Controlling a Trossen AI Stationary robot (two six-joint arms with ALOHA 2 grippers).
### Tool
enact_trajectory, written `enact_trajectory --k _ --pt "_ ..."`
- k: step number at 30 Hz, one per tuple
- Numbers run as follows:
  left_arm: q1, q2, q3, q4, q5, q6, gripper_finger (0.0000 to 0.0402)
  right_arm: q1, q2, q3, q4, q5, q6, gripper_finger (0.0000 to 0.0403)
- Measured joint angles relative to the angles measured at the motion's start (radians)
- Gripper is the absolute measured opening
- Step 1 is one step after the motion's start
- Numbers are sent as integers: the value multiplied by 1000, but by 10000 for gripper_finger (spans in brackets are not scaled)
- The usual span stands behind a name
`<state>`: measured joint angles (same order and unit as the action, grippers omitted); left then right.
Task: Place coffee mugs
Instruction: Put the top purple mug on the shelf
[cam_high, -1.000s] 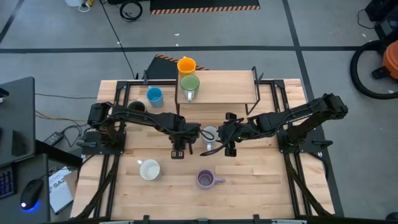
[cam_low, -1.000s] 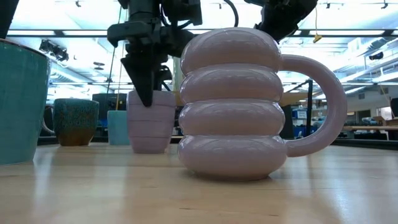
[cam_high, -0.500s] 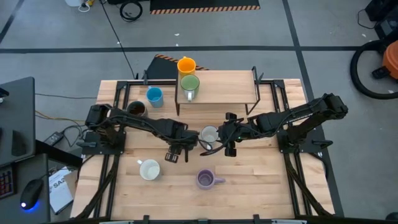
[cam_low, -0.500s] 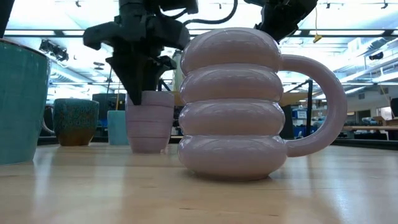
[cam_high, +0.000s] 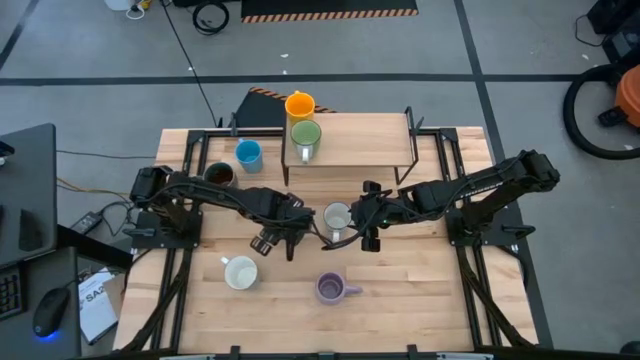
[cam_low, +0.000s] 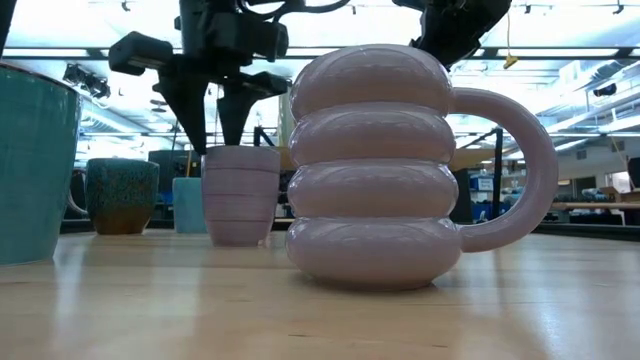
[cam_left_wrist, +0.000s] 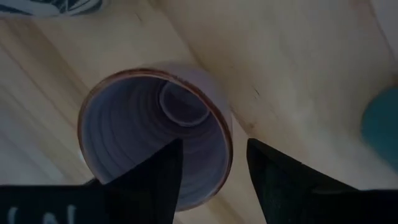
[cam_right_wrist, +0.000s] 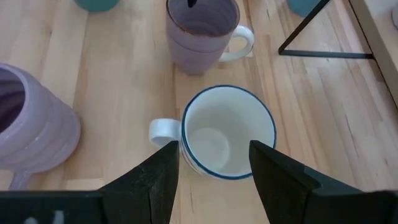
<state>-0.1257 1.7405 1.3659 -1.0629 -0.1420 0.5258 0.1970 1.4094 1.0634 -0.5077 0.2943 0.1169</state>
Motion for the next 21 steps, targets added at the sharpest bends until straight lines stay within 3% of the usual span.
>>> enact_trajectory --k 21 --pt "5 -24 -130 50 -53 140 184 7 0 0 37 2 13 201"
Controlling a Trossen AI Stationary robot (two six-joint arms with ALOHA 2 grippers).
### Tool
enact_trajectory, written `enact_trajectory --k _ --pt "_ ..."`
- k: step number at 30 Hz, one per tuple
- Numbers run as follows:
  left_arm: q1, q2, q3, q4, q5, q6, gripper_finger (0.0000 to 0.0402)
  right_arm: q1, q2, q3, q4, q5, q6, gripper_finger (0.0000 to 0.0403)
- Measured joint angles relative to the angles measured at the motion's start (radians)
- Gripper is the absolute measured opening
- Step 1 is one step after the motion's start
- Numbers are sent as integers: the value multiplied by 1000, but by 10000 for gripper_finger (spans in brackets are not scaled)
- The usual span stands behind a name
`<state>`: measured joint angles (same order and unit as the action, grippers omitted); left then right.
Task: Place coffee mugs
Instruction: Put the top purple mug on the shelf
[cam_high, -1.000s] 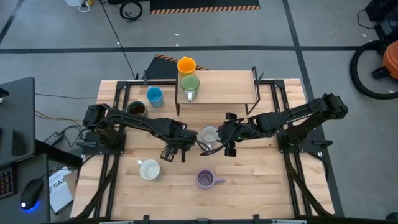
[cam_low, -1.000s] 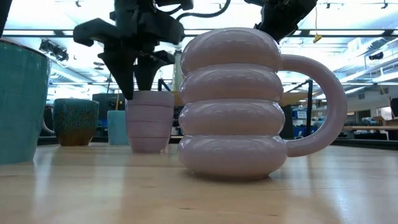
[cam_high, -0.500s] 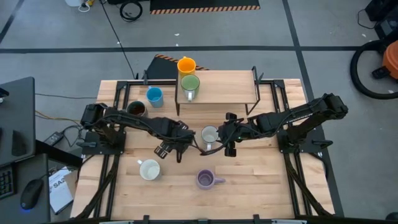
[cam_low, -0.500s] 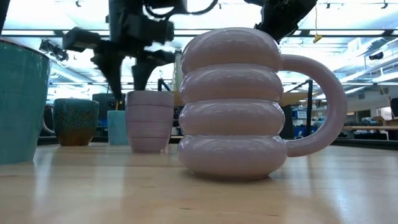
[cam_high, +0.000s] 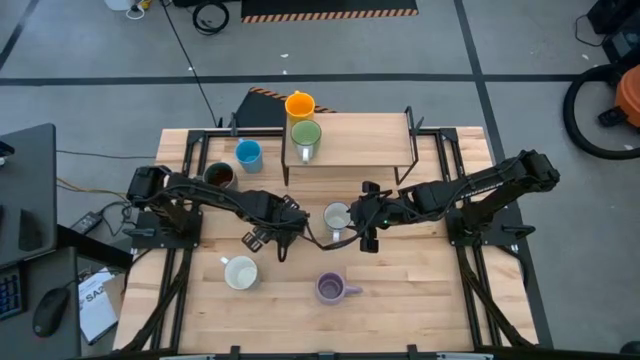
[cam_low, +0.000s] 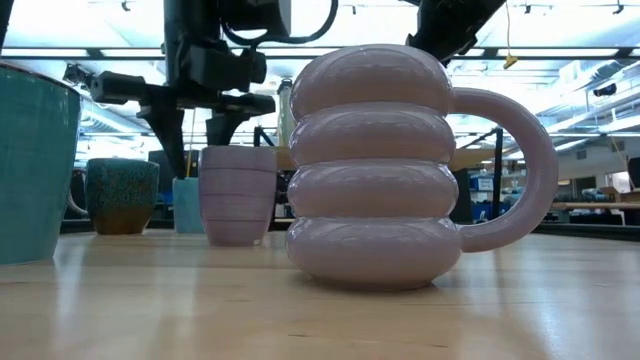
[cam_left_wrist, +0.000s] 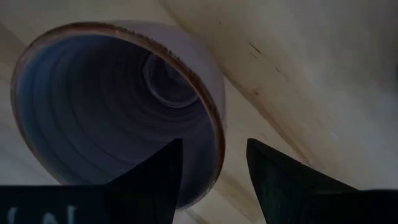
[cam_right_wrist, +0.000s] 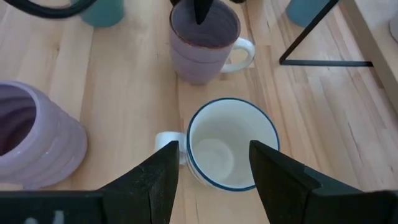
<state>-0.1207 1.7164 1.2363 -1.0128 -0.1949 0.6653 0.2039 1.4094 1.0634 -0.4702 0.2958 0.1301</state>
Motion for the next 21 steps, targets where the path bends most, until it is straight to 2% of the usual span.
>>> enact_trajectory --k 5,16,19,21 --pt "0 0 -1 10 0 2 161 0 0 0 2 0 -9 201" --pt "2 1 20 48 -6 -46 56 0 0 0 6 -1 -17 201" --pt "14 3 52 23 24 -53 26 0 0 0 6 -2 -21 201" --pt "24 2 86 2 47 -64 21 0 0 0 6 -2 -22 201"
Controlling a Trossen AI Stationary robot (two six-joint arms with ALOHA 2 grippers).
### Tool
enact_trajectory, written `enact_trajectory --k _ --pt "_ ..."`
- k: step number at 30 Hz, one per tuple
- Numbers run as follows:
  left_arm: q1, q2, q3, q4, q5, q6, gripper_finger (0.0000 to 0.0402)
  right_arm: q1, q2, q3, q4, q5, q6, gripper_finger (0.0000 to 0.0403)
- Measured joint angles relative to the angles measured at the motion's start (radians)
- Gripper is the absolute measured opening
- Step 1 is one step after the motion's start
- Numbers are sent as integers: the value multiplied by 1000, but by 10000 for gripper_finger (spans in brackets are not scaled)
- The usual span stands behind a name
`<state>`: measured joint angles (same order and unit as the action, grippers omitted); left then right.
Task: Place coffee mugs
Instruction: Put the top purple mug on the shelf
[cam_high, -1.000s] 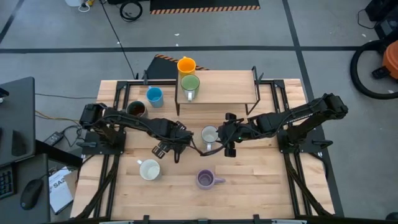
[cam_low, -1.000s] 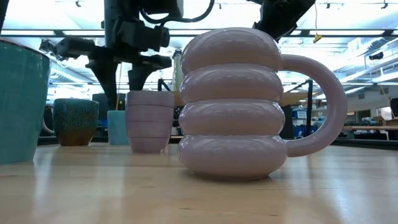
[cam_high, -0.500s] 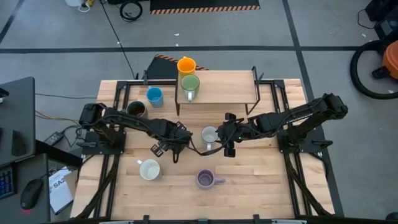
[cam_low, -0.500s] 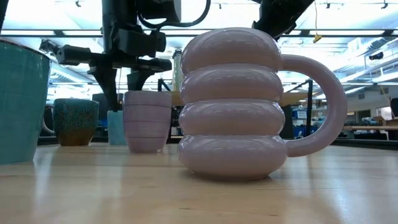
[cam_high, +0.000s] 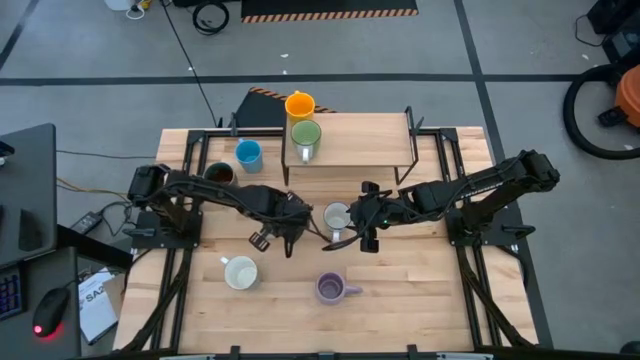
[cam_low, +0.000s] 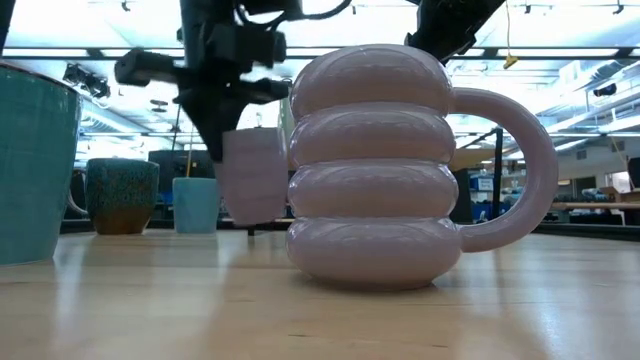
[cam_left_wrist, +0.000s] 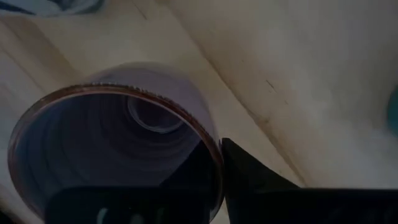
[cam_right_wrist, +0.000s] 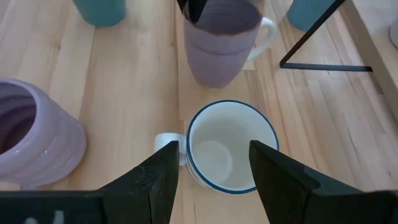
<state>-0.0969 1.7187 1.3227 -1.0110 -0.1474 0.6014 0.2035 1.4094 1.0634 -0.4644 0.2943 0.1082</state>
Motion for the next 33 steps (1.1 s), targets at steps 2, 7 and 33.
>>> enact_trajectory --k 2,7,33 --pt "11 0 34 -23 25 -10 21 0 0 0 -1 0 -7 201" --pt "28 0 130 -66 69 5 21 0 -5 0 -27 29 -42 201" --pt "126 80 512 79 61 166 21 32 -356 -154 -149 285 122 201"
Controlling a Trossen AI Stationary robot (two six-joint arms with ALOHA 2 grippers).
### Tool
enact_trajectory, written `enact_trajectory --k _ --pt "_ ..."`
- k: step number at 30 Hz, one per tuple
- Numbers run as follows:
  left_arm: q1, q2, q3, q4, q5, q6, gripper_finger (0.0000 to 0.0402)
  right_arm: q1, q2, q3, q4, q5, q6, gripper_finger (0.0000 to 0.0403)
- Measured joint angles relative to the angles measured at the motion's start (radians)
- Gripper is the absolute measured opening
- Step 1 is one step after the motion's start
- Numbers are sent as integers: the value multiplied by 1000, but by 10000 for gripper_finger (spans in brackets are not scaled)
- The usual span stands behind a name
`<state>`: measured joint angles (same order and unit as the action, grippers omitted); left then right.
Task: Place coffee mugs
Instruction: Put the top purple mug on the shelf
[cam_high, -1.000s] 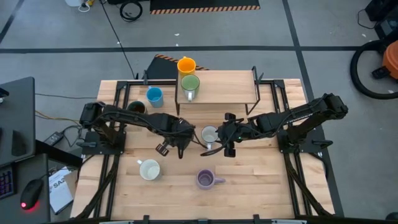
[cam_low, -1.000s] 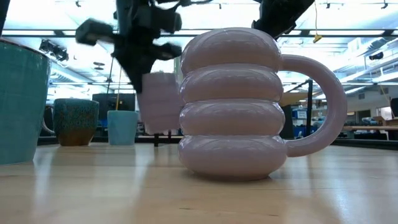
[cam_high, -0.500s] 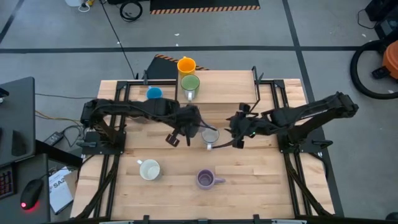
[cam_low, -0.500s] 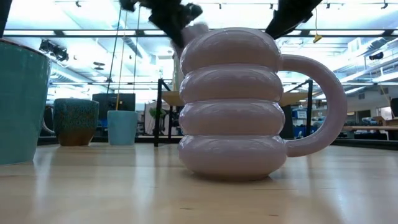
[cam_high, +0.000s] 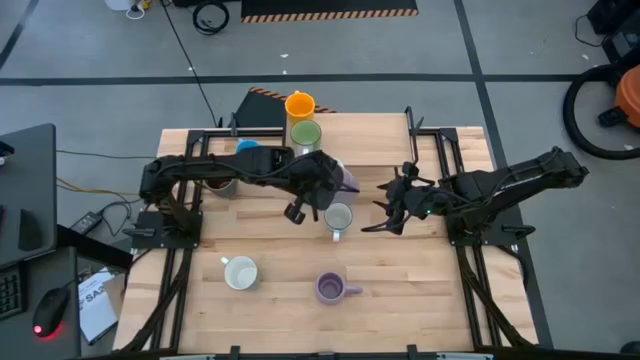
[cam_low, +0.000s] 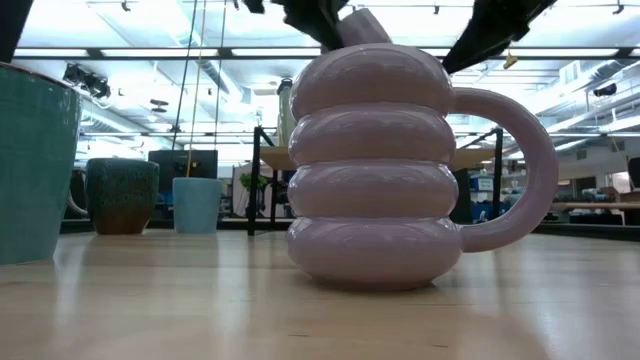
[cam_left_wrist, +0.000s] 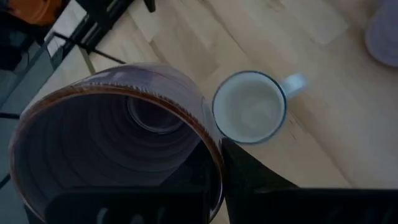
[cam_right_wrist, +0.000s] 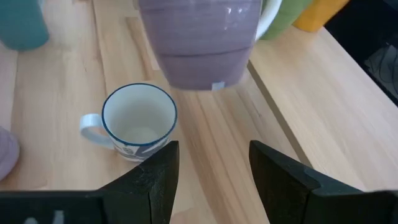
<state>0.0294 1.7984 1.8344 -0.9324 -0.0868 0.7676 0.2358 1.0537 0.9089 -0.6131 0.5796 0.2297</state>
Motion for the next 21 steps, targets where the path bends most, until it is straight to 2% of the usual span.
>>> enact_trajectory --k 11,21 --pt "70 120 45 48 80 60 21 43 -20 -9 -45 -3 118 201" --pt "92 214 45 189 153 110 21 102 -20 -109 -38 39 250 201"
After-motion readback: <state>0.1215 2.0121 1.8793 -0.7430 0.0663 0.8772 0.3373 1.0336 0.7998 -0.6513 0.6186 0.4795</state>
